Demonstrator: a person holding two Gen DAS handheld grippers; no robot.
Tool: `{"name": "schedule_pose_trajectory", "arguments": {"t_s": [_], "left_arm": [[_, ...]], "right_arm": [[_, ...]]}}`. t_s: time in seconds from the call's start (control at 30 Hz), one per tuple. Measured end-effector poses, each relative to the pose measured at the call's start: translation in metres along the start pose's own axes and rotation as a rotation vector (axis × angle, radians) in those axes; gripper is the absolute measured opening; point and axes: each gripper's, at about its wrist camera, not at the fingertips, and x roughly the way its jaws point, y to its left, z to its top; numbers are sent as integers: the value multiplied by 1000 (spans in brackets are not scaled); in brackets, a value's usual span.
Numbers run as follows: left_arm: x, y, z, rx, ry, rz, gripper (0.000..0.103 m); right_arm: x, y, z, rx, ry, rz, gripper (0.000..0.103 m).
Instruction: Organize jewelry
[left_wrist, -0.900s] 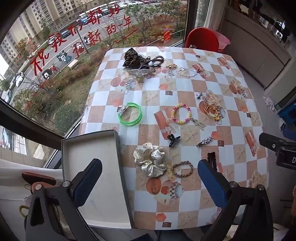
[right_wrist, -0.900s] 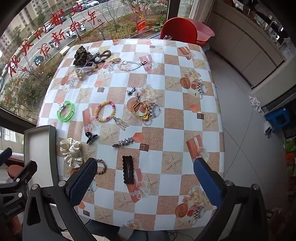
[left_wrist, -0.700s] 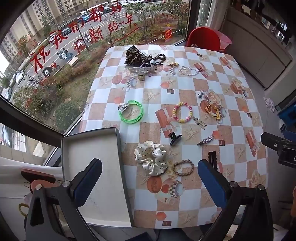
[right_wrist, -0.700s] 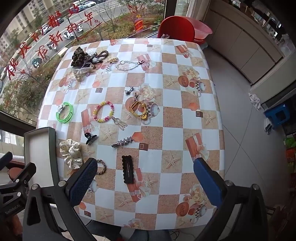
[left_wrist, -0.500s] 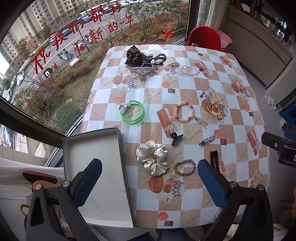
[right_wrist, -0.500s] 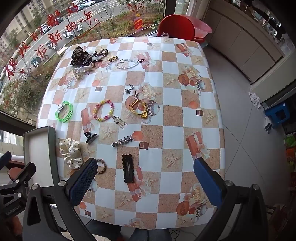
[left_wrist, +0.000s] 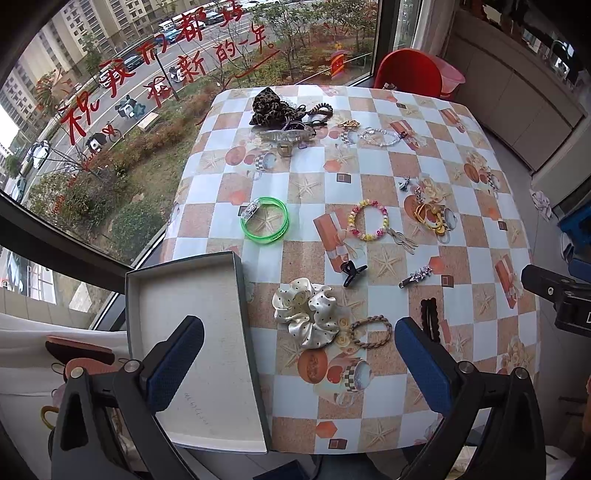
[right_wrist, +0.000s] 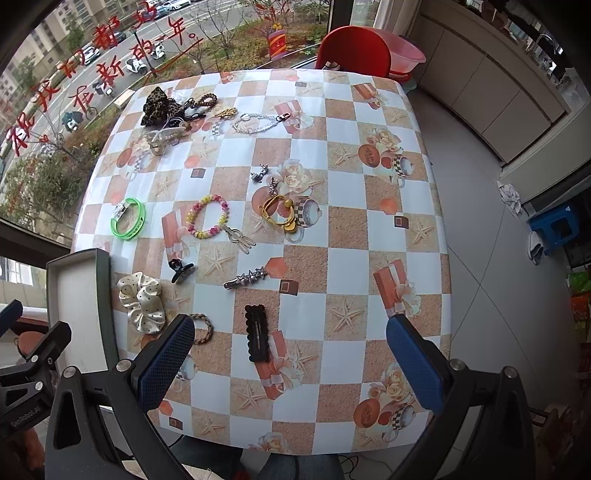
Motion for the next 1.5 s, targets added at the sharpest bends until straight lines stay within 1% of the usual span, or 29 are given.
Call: {"name": "schedule_pose_trajectory", "arguments": {"t_s": [1.5], "left_arm": [[2,1,-2,-1,6,2,103]], "right_arm": [[1,1,2,-1,13,0,103]]}}
